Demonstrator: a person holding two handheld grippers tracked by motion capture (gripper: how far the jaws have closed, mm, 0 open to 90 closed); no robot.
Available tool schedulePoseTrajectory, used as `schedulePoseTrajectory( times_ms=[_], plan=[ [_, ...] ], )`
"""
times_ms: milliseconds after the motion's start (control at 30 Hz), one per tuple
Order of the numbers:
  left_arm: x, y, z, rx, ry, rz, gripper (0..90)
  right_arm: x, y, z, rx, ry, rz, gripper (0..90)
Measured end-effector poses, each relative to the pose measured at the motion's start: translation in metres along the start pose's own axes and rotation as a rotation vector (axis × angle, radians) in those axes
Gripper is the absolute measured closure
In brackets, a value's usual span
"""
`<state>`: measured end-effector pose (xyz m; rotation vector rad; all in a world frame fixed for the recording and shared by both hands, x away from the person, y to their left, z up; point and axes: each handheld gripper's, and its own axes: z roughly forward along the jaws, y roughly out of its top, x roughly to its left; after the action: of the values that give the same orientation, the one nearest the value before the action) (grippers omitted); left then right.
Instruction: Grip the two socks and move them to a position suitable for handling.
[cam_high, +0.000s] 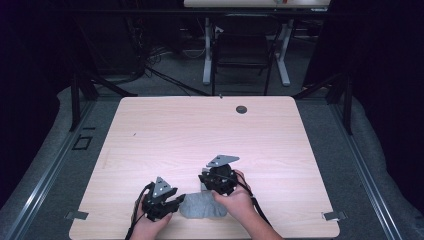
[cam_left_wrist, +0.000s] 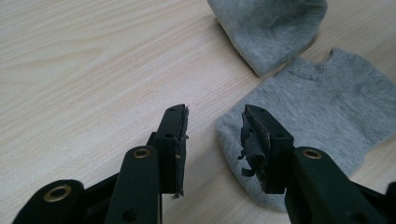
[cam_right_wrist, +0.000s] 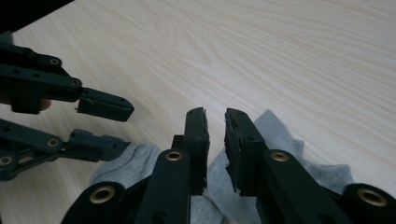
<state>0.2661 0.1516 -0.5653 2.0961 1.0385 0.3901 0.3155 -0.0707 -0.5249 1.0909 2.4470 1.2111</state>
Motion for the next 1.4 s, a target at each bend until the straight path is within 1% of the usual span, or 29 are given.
schedulePoseTrajectory(
  times_ms=[67,133,200,233,267,300,367,433,467,500,533,600,667,700,767,833,867,933,967,1033,1067,1133,1233,1300,1400],
  plan=[
    [0.0,0.0,0.0,-0.004,0.001,-0.002,60.3,0.0,0.001,0.005,0.006,-0.015,-0.002,78.4],
    [0.0,0.0,0.0,-0.004,-0.002,-0.001,60.3,0.0,0.0,0.005,0.006,-0.021,-0.004,78.4],
    [0.0,0.0,0.0,-0.01,-0.001,-0.006,60.3,-0.001,-0.001,0.002,0.011,-0.049,-0.023,79.3],
    [0.0,0.001,-0.001,-0.008,-0.003,0.003,60.3,-0.003,-0.002,0.0,0.013,-0.065,-0.026,79.9],
    [-0.001,0.001,-0.001,-0.009,-0.004,0.002,60.3,-0.006,-0.003,-0.003,0.011,-0.081,-0.036,81.0],
    [-0.001,0.002,-0.001,-0.013,-0.004,0.004,60.3,-0.009,-0.005,-0.006,0.004,-0.092,-0.024,82.2],
    [-0.003,0.003,0.0,-0.017,-0.009,0.003,60.4,-0.019,-0.009,-0.012,0.01,-0.116,-0.012,83.7],
    [-0.004,0.007,0.0,-0.017,-0.012,0.009,60.3,-0.031,-0.016,-0.016,0.012,-0.144,0.017,84.0],
    [-0.006,0.009,0.001,-0.02,-0.015,0.016,60.4,-0.035,-0.018,-0.017,0.016,-0.146,0.029,83.5],
    [-0.007,0.011,0.002,-0.021,-0.015,0.017,60.4,-0.04,-0.023,-0.019,0.029,-0.159,0.044,83.2],
    [-0.009,0.013,0.002,-0.02,-0.017,0.026,60.4,-0.043,-0.025,-0.019,0.025,-0.163,0.044,82.9],
    [-0.013,0.016,0.005,-0.013,-0.019,0.045,60.5,-0.049,-0.032,-0.022,0.035,-0.176,0.059,81.7],
    [-0.016,0.02,0.008,-0.012,-0.017,0.05,60.6,-0.053,-0.036,-0.022,0.028,-0.172,0.076,78.9],
    [-0.018,0.023,0.01,-0.007,-0.024,0.052,60.5,-0.055,-0.038,-0.022,0.033,-0.16,0.09,78.0],
    [-0.022,0.029,0.016,-0.014,-0.03,0.061,60.3,-0.058,-0.042,-0.018,0.041,-0.146,0.111,77.1],
    [-0.027,0.034,0.02,-0.018,-0.036,0.067,59.9,-0.06,-0.044,-0.013,0.048,-0.151,0.116,74.7],
    [-0.029,0.036,0.022,-0.019,-0.035,0.073,59.9,-0.061,-0.045,-0.01,0.053,-0.147,0.124,74.6],
    [-0.033,0.039,0.025,-0.022,-0.034,0.08,59.7,-0.063,-0.047,-0.007,0.063,-0.132,0.15,76.7],
    [-0.034,0.041,0.027,-0.02,-0.034,0.088,59.7,-0.064,-0.047,-0.006,0.07,-0.129,0.153,79.3],
    [-0.037,0.043,0.029,-0.019,-0.037,0.09,59.3,-0.064,-0.048,-0.005,0.078,-0.129,0.154,86.2],
    [-0.038,0.043,0.03,-0.021,-0.036,0.094,59.2,-0.063,-0.048,-0.005,0.079,-0.121,0.16,88.1],
    [-0.039,0.044,0.031,-0.02,-0.036,0.096,58.6,-0.061,-0.048,-0.007,0.076,-0.096,0.172,88.9],
    [-0.04,0.045,0.033,-0.019,-0.033,0.098,57.5,-0.057,-0.047,-0.009,0.068,-0.089,0.162,89.1],
    [-0.04,0.045,0.033,-0.021,-0.032,0.094,56.8,-0.054,-0.046,-0.011,0.05,-0.08,0.164,89.1],
    [-0.042,0.047,0.036,-0.019,-0.032,0.098,55.8,-0.05,-0.044,-0.015,0.043,-0.069,0.163,89.1]
  ],
)
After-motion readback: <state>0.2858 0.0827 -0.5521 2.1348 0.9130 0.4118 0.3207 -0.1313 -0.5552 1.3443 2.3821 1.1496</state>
